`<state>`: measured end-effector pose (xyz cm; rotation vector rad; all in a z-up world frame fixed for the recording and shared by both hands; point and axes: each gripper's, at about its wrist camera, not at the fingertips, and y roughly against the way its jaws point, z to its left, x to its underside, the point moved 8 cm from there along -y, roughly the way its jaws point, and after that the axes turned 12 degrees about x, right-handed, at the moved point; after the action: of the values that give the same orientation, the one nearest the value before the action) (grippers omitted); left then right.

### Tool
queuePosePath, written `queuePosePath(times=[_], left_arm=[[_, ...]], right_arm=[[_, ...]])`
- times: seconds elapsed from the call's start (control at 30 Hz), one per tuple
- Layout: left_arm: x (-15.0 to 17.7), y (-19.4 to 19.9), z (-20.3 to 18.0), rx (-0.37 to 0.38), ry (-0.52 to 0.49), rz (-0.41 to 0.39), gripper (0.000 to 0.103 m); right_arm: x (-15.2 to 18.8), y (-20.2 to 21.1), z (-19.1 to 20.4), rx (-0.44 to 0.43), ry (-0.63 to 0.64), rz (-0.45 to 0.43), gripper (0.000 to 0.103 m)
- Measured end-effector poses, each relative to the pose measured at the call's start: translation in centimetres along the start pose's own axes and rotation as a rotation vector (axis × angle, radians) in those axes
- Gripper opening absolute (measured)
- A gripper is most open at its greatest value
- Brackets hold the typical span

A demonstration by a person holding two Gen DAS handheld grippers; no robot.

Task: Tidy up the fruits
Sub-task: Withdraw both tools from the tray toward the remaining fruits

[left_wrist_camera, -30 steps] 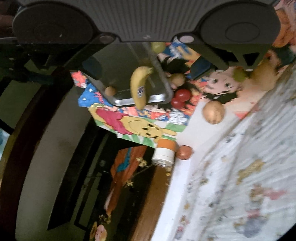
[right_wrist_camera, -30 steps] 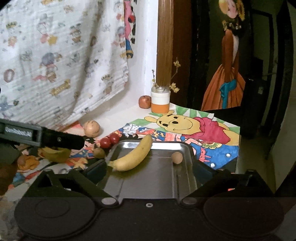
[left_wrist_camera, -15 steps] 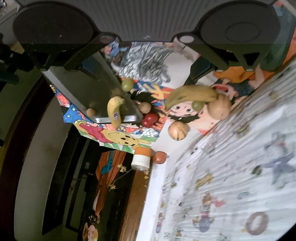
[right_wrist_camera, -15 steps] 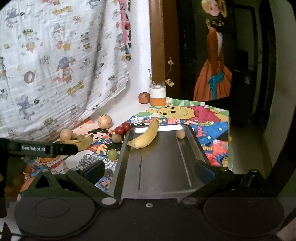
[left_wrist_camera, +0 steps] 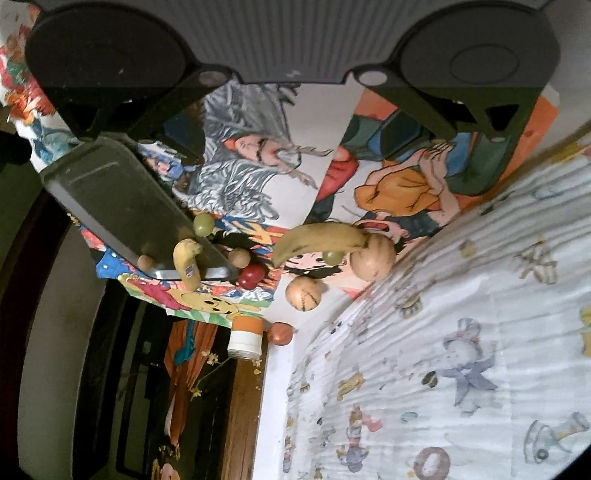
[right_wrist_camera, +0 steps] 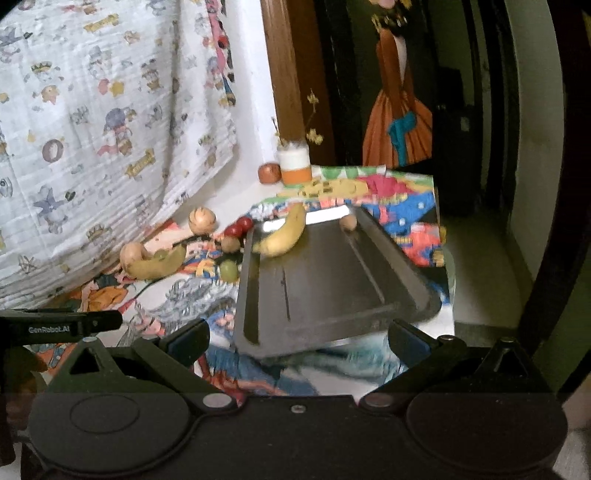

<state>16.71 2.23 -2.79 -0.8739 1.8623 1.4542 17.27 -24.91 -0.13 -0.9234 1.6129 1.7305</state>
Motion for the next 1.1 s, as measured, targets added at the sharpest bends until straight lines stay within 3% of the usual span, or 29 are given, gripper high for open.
queuePosePath(times=[0.7,1.1], left_arm=[[2.2,1.1,0.4,-0.022,-0.067,0.056,0.103],[1.3,0.9,3.9,-0.094,-0.016,0.043,0.103]], right_arm=[[2.9,-0.9,3.8,-0.06,0.09,0.12,0.103],[0.6,-0.7,6.8,-0.121,0.265,0.045,0.103]])
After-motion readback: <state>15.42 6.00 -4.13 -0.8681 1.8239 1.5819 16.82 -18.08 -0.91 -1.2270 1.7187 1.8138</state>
